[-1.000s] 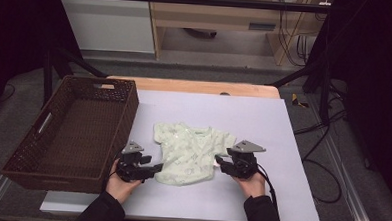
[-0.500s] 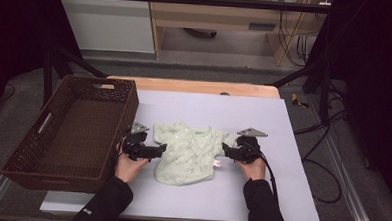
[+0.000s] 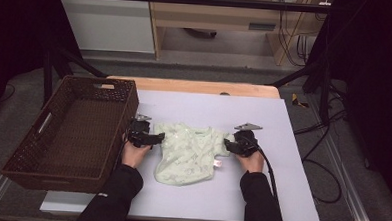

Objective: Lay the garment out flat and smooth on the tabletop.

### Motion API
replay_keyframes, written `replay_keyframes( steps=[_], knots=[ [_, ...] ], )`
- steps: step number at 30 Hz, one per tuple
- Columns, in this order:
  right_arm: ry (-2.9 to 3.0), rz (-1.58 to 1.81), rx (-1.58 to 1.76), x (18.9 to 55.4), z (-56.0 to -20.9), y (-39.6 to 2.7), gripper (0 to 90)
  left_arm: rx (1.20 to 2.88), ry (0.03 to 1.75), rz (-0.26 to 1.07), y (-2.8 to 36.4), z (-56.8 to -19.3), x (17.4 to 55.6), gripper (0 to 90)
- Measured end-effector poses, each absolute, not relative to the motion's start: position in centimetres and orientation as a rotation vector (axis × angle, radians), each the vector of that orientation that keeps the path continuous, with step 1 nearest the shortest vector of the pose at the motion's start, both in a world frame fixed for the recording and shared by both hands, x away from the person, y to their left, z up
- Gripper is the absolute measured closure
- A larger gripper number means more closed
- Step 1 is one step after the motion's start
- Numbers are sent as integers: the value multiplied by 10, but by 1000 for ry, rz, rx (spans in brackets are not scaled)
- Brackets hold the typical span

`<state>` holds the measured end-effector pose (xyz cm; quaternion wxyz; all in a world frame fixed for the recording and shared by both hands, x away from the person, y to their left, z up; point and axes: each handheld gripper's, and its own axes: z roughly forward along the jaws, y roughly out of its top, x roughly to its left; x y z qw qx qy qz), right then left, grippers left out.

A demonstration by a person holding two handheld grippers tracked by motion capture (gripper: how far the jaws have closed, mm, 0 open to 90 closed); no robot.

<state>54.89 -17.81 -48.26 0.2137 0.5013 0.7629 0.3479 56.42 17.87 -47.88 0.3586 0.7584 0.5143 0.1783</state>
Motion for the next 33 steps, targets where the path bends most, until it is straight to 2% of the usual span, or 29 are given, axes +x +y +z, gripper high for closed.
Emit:
replay_keyframes(
  steps=[4,6,8,10,14,18,22,25,27,28,31,33],
  knots=[
    [2141,981,1381,548,-481,-173,776,2005,1344,561,171,-478,560,417],
    [2157,986,1378,548,-481,-171,860,2003,1351,544,170,-476,558,564],
    [2151,981,1372,548,-480,-171,870,1993,1345,505,171,-475,557,768],
    [2130,986,1367,547,-478,-173,874,1967,1355,506,172,-475,557,873],
    [2058,1062,1331,545,-466,-179,876,1884,1359,537,175,-468,555,887],
    [1985,1112,1271,549,-449,-182,876,1794,1309,610,177,-455,551,889],
    [1927,1146,1246,564,-435,-178,857,1768,1342,659,179,-455,553,886],
    [1923,1096,1272,573,-434,-172,660,1781,1377,669,181,-459,556,857],
    [1921,1104,1281,573,-434,-172,627,1802,1384,664,180,-461,556,744],
    [1940,1126,1313,570,-434,-172,514,1805,1378,612,179,-460,554,679],
    [1971,1150,1295,556,-433,-172,403,1815,1341,507,179,-456,546,456],
    [1992,1166,1281,543,-433,-172,329,1818,1294,455,180,-452,537,352]
  ],
)
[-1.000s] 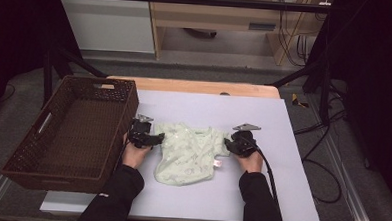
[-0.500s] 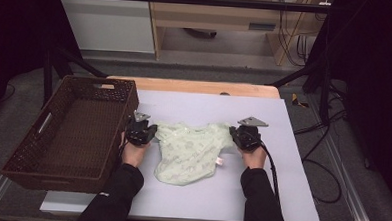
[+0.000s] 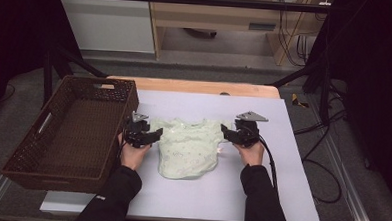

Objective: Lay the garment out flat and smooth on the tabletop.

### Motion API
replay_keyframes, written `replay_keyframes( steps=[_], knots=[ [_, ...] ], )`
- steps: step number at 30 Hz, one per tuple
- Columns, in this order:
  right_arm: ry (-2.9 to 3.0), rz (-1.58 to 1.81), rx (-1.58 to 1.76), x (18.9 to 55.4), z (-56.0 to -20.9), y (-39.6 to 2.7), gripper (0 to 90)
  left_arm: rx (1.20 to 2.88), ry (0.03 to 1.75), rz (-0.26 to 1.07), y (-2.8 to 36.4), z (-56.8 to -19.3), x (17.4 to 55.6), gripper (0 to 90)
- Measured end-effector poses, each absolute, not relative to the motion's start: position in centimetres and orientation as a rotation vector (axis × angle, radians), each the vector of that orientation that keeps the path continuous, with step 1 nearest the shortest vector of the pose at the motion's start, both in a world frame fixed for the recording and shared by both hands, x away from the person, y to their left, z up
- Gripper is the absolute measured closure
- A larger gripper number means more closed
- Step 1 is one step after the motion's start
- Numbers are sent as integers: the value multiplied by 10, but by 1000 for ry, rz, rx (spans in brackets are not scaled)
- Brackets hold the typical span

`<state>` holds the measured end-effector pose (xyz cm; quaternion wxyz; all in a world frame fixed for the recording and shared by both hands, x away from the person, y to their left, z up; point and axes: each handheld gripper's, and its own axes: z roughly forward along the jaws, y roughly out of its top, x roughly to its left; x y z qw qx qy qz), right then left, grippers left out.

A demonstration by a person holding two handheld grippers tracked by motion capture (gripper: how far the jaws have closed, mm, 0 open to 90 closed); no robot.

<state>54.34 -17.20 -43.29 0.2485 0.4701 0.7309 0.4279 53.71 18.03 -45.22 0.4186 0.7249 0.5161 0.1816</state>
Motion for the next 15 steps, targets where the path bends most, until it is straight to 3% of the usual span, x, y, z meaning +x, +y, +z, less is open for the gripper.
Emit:
replay_keyframes(
  steps=[4,7,12,15],
  knots=[
    [2026,1209,1274,518,-432,-174,175,1873,1224,371,179,-447,516,185],
    [2044,1231,1268,506,-432,-175,126,1915,1193,343,177,-447,503,109],
    [2118,1278,1216,468,-432,-170,93,1968,1155,305,179,-456,467,138],
    [2163,1266,1197,453,-436,-162,130,1962,1171,263,185,-462,457,189]
  ],
)
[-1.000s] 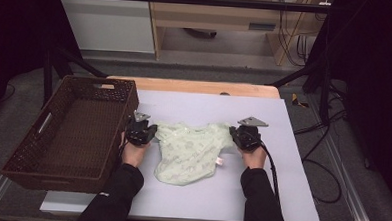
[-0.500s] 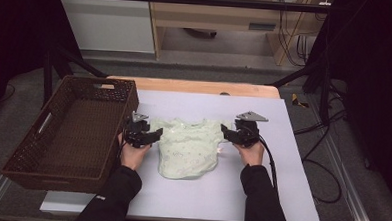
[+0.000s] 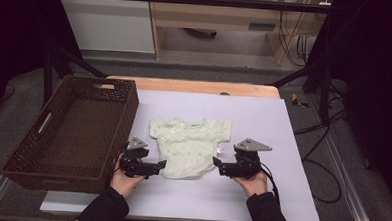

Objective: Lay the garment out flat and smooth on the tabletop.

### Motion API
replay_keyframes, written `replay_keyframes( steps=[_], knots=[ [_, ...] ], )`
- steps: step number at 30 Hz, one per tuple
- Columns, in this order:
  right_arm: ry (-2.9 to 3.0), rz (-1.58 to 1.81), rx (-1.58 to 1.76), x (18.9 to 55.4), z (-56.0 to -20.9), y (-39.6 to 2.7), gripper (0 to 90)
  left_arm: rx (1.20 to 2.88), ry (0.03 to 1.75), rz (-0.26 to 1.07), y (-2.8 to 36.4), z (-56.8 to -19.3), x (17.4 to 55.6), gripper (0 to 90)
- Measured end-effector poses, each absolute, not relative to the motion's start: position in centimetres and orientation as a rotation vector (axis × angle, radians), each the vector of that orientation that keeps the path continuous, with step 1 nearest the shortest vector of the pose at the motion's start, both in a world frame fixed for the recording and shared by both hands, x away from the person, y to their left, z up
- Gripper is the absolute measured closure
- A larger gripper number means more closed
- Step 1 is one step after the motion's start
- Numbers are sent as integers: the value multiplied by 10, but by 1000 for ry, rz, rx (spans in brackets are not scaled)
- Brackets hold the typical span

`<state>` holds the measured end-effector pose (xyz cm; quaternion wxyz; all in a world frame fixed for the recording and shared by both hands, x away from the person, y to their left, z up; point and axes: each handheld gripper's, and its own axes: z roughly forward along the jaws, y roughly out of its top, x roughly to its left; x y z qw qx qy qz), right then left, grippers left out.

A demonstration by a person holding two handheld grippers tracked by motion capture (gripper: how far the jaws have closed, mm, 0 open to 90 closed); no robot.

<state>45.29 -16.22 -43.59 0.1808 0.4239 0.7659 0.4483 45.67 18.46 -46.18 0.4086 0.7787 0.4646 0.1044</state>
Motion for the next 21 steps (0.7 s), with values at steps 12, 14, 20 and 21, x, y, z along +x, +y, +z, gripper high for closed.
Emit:
replay_keyframes(
  steps=[12,14,20,21],
  knots=[
    [2355,1184,1044,432,-466,-122,349,2018,1142,285,176,-480,441,574],
    [2371,1169,1031,432,-470,-117,354,2006,1147,294,175,-481,442,629],
    [2409,1104,1012,438,-482,-103,400,2014,1149,304,173,-482,442,791],
    [2402,1097,1005,438,-482,-102,441,2014,1147,298,173,-482,443,808]
  ],
)
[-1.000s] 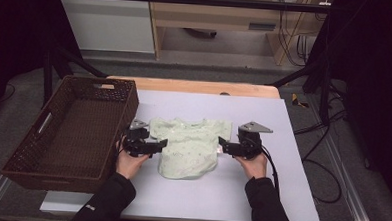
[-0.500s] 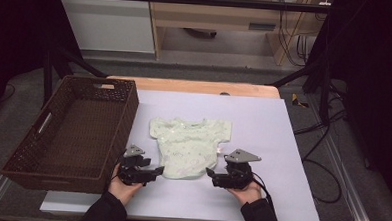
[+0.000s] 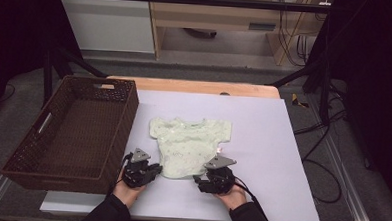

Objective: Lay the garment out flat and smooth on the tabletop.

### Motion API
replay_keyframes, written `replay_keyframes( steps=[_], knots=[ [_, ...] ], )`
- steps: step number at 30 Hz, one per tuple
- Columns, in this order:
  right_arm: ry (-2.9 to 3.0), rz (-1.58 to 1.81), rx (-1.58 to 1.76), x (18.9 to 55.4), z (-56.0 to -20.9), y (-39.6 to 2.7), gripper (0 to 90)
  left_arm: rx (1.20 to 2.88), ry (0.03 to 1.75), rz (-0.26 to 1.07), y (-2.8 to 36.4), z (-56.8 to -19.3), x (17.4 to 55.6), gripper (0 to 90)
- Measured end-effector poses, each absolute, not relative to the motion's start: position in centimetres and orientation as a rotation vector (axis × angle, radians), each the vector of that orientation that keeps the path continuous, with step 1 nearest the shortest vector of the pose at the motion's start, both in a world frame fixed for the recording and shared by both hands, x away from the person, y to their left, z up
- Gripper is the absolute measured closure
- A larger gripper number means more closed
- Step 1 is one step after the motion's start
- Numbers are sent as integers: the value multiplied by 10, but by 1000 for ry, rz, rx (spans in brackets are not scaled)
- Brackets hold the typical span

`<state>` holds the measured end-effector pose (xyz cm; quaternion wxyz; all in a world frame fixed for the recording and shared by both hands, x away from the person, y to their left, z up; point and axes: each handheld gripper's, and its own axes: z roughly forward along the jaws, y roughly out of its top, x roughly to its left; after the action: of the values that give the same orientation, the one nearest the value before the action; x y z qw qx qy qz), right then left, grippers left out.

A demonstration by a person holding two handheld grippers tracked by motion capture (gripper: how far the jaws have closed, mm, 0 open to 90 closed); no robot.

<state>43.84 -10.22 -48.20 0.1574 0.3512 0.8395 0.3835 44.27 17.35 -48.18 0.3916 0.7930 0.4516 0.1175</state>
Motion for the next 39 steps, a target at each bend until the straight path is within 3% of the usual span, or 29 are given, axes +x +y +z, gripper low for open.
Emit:
replay_keyframes(
  steps=[12,18,23,29,36,37,39],
  knots=[
    [2396,1120,1037,444,-480,-106,873,2024,1136,275,173,-481,443,862],
    [2468,1162,954,429,-459,-117,860,1997,1133,252,178,-471,439,864],
    [2463,1165,995,425,-456,-130,618,2015,1127,263,183,-464,430,863],
    [2297,1113,1230,442,-469,-143,530,2038,1151,260,181,-472,434,819],
    [2291,1080,1281,453,-482,-137,617,2045,1163,260,179,-478,437,832],
    [2289,1060,1279,452,-481,-136,706,2047,1159,262,178,-477,436,839],
    [2290,1048,1282,452,-481,-137,792,2050,1155,265,178,-478,436,847]
  ],
)
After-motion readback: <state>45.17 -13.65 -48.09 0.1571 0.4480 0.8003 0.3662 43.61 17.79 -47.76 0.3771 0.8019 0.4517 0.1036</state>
